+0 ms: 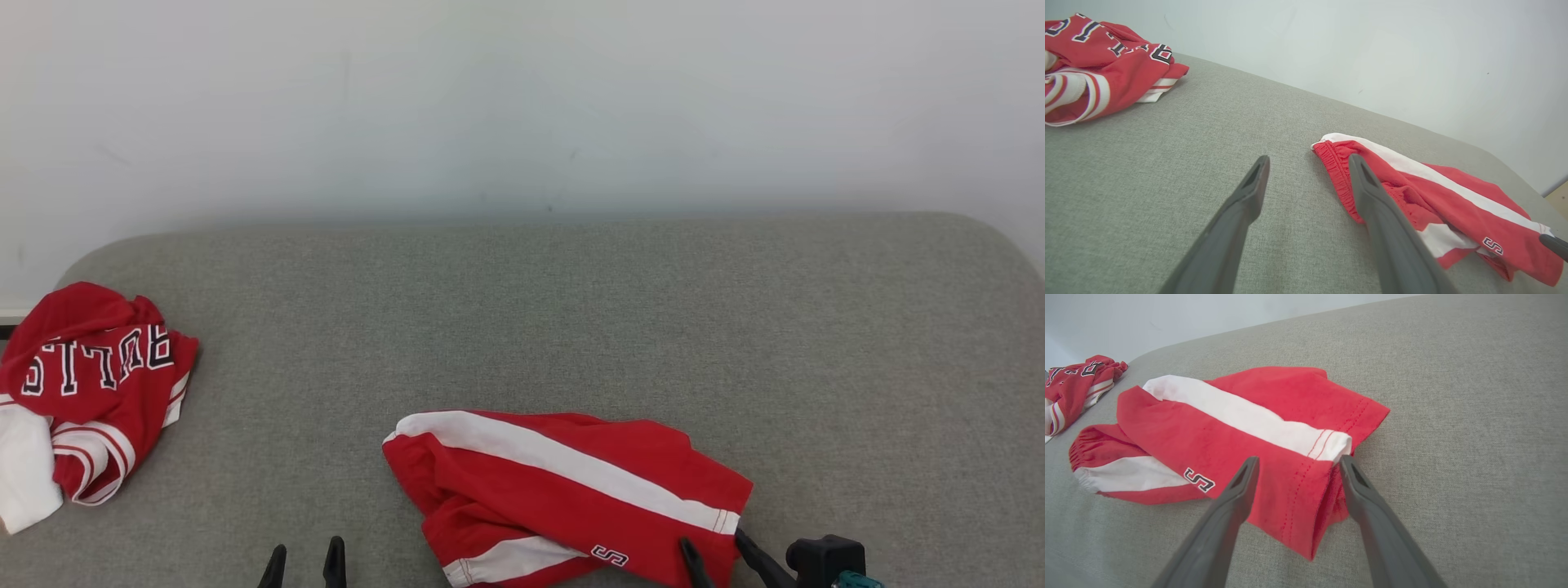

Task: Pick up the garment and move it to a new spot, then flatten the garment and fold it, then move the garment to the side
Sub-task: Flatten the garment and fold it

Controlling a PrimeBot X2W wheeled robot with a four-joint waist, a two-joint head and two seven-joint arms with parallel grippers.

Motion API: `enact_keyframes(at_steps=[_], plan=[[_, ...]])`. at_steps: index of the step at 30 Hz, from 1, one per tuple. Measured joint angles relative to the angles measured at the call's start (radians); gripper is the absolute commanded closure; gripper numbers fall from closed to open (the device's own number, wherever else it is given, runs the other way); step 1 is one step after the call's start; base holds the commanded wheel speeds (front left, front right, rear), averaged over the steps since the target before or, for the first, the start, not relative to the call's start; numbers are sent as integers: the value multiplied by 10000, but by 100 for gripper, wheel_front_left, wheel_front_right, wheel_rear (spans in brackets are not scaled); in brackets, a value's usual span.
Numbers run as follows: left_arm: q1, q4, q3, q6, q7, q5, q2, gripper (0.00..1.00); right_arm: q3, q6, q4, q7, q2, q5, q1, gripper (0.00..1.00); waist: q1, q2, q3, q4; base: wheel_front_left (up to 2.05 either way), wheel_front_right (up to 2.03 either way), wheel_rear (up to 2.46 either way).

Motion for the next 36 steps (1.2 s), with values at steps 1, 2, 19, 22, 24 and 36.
enact_keyframes(at_steps=[1,2,19,22,24,36], plan=[[1,23,50,-67,0,44,-36,0,-4,0,-10,33,13,2,0,0,0,0,1,25,0,0,0],[1,40,92,-84,0,73,-73,0,2,0,-21,75,25,2,0,0,0,0,4,47,0,0,0],[14,322,422,-424,0,341,-422,0,40,0,-90,199,69,10,-80,100,0,0,13,80,0,0,0],[15,351,441,-431,0,378,-451,0,-134,0,-113,107,0,-86,-208,100,0,0,7,51,0,0,0],[15,374,443,-435,0,405,-474,0,-571,0,-240,2,-230,-445,-363,100,0,1,-3,55,0,0,0],[93,408,399,-485,0,401,-516,0,-1613,2,-677,98,-2288,-1816,-885,100,0,0,141,-14,0,0,0]])
